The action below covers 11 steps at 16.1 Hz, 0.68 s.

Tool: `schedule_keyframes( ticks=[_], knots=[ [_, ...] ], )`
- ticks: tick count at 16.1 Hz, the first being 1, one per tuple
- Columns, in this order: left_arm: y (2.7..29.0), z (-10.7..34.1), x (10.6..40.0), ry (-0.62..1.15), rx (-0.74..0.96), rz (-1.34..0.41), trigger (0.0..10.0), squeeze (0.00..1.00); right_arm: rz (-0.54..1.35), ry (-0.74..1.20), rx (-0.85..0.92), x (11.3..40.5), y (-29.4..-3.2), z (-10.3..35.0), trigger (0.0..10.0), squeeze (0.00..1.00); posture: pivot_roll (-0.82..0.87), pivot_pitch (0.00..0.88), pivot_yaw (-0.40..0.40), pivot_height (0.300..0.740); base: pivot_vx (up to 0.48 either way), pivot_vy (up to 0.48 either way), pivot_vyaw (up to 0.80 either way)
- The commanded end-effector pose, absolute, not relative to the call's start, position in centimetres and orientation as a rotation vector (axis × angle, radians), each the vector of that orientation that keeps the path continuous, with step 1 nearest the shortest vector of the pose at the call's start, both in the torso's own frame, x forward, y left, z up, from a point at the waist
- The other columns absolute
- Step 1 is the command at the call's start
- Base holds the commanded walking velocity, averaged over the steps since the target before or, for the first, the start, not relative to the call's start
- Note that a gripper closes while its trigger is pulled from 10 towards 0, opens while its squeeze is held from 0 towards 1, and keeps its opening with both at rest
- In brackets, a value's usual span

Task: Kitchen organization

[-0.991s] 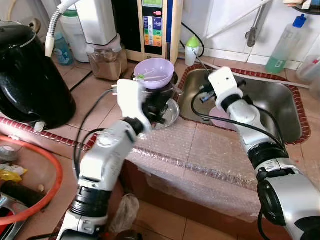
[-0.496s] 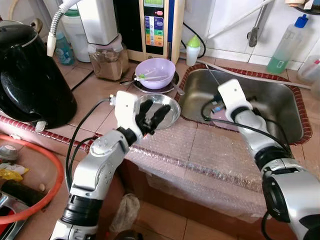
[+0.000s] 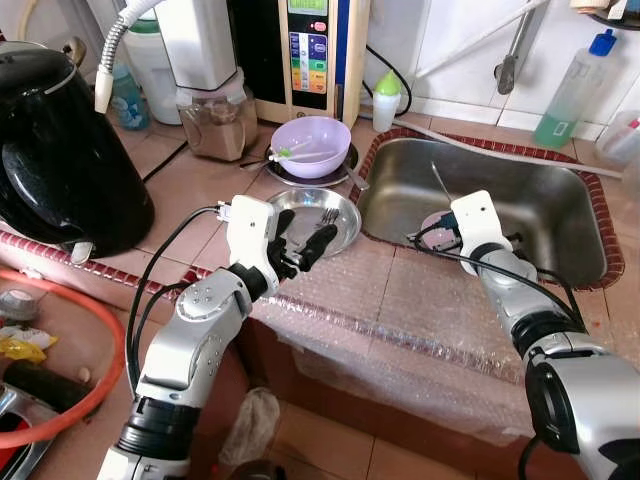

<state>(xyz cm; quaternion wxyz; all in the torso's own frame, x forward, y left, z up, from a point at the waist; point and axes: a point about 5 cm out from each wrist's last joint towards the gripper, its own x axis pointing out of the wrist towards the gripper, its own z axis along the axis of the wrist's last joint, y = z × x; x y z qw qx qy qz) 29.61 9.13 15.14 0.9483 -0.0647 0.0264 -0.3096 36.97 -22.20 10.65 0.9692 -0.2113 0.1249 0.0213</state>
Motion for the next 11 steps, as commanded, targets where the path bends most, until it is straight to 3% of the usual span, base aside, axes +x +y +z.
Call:
schedule_keyframes(
  ticks=[1,2,3,4,11],
  knots=[
    [8.97,15.18,29.67,0.048,-0.107,-0.636,10.0,1.0,0.048,0.312,-0.399,36.52,-22.18,9.58,10.0,0.0,0.05,0.0,0.069,0.74,0.0,0.0,0.0],
    [8.94,15.11,29.65,0.044,-0.076,-0.639,10.0,1.0,0.053,0.322,-0.39,36.45,-22.14,9.4,10.0,0.11,0.05,0.0,0.069,0.74,0.0,0.0,0.0],
    [8.89,15.05,29.6,0.048,-0.078,-0.644,10.0,1.0,0.048,0.327,-0.386,36.4,-22.2,9.32,10.0,0.86,0.05,0.0,0.069,0.74,0.0,0.0,0.0],
    [8.87,14.88,29.54,0.053,-0.077,-0.646,10.0,1.0,0.033,0.342,-0.362,36.27,-22.38,9.09,10.0,1.0,0.05,0.0,0.069,0.74,0.0,0.0,0.0],
    [9.1,14.35,29.54,0.074,-0.048,-0.634,10.0,1.0,0.048,0.314,-0.316,36.44,-22.02,9.39,10.0,1.0,0.05,0.0,0.062,0.74,0.0,0.0,0.0]
  ],
)
